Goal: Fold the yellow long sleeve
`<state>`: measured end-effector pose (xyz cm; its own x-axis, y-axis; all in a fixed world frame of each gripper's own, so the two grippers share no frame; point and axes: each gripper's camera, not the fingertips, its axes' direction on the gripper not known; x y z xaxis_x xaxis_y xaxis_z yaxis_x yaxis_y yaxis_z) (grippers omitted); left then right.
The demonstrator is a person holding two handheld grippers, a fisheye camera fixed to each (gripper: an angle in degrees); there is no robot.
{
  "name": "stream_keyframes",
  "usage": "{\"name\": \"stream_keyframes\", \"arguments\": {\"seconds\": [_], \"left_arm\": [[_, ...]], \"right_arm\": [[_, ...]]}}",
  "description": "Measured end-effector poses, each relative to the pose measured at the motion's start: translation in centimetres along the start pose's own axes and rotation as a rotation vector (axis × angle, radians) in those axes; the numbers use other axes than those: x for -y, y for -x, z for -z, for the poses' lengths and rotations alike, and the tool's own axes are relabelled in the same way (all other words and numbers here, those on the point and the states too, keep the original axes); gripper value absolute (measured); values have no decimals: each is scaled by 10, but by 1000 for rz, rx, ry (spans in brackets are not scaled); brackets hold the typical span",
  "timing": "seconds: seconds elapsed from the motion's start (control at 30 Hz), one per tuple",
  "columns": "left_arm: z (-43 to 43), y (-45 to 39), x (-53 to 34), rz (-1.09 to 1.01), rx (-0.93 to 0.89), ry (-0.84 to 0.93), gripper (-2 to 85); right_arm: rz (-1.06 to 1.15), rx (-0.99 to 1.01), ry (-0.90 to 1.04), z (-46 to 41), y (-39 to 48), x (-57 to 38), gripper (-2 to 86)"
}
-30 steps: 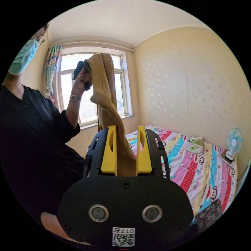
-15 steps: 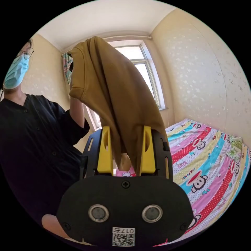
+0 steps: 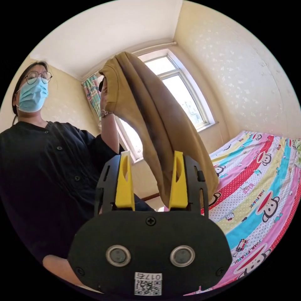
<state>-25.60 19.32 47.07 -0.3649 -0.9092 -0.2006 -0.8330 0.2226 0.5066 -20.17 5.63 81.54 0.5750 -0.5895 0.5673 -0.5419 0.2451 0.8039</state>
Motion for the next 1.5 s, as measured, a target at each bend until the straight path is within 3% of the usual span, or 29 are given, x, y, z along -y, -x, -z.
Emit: {"name": "stream_keyframes", "arguments": {"seconds": [0.13, 0.27, 0.43, 0.57, 0.77, 0.93, 1.1, 1.27, 1.33, 1.43, 1.5], "left_arm": [[11, 20, 20, 18, 67, -15, -7], [35, 51, 30, 41, 221, -28, -7], [42, 93, 19, 2, 307, 115, -6], [28, 134, -6, 79, 23, 236, -5], [-23, 152, 11, 155, -102, 484, -5], [-91, 183, 55, 255, -236, 557, -5], [-214, 265, 66, 378, -155, 762, -3], [-404, 439, 1, 731, -15, 932, 10], [-458, 497, -29, 803, 112, 931, 30], [-510, 561, -88, 902, 372, 1002, 76], [-509, 569, -118, 958, 433, 970, 83]], "right_arm": [[-43, 117, 46, 7, -9, 37, 55], [-77, -188, -3, 85, -4, 84, 41], [35, -332, -164, 196, 40, 143, 35], [152, -384, -122, 257, 84, 164, 33], [235, -528, -8, 318, 143, 187, 33], [181, -672, -11, 373, 148, 233, 31], [-86, -620, 113, 419, 25, 255, 28], [-426, -636, 363, 433, -239, 234, 14], [-556, -706, 315, 446, -323, 220, 12], [-751, -550, 287, 465, -432, 181, 14], [-781, -461, 250, 470, -457, 154, 17]]}}
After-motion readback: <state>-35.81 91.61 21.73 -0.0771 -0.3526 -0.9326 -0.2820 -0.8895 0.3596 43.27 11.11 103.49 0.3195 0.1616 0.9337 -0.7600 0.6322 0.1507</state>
